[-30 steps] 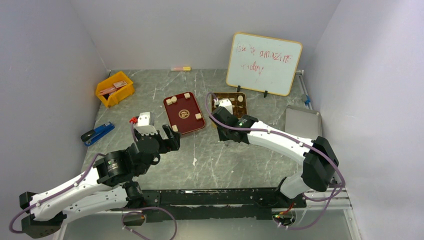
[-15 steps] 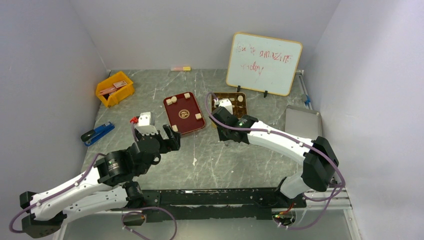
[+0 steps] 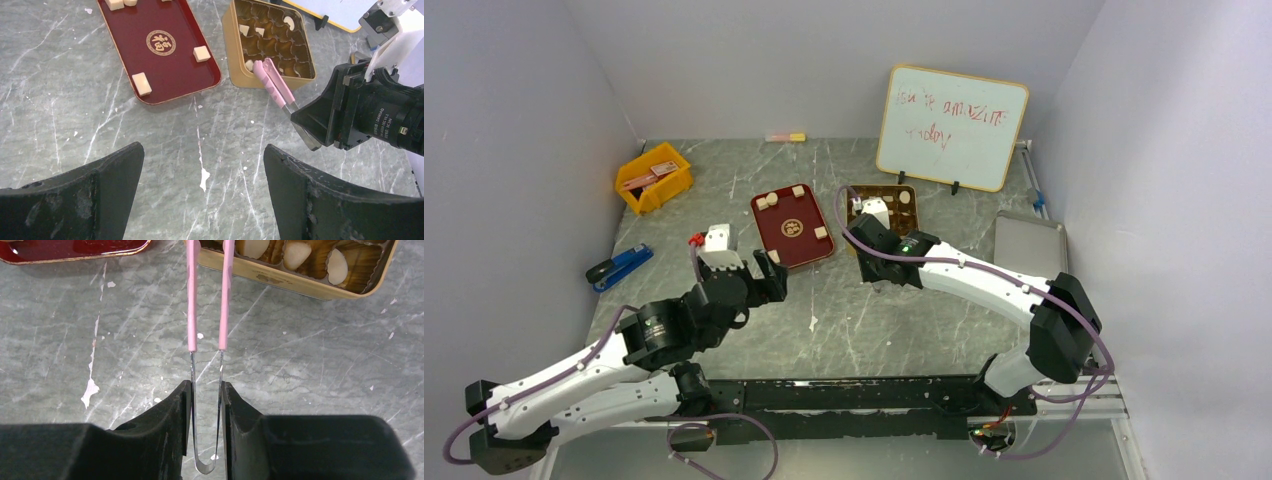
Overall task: Pack the chocolate
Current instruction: Place the fake chocolate in the packing box, then place the clamp at the center of the board.
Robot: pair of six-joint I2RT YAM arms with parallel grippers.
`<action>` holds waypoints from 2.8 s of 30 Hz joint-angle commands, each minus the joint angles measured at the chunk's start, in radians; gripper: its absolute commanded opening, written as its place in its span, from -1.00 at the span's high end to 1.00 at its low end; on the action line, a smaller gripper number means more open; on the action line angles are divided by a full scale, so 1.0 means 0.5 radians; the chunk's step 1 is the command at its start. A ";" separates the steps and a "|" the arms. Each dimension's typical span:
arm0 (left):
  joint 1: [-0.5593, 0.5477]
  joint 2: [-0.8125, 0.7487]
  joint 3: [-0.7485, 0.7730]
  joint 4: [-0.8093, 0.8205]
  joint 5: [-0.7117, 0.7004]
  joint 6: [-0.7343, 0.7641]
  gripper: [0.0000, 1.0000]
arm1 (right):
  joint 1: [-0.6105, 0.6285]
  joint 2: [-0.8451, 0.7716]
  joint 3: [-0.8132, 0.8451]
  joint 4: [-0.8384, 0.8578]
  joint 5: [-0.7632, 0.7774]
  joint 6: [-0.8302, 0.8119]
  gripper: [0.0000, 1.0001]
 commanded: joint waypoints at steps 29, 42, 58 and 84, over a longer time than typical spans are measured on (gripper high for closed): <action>-0.010 0.028 -0.002 0.089 0.003 -0.031 -0.88 | -0.005 -0.179 0.153 0.076 0.204 -0.113 0.83; -0.010 0.059 -0.057 0.186 0.049 -0.028 -0.88 | -0.799 -0.562 -0.296 0.274 0.060 -0.406 0.85; -0.010 0.099 -0.112 0.277 0.079 -0.013 -0.89 | -1.169 -0.020 -0.553 0.707 -0.227 -0.411 0.86; -0.011 0.143 -0.092 0.296 0.106 -0.012 -0.89 | -1.281 0.147 -0.348 0.573 -0.224 -0.316 0.22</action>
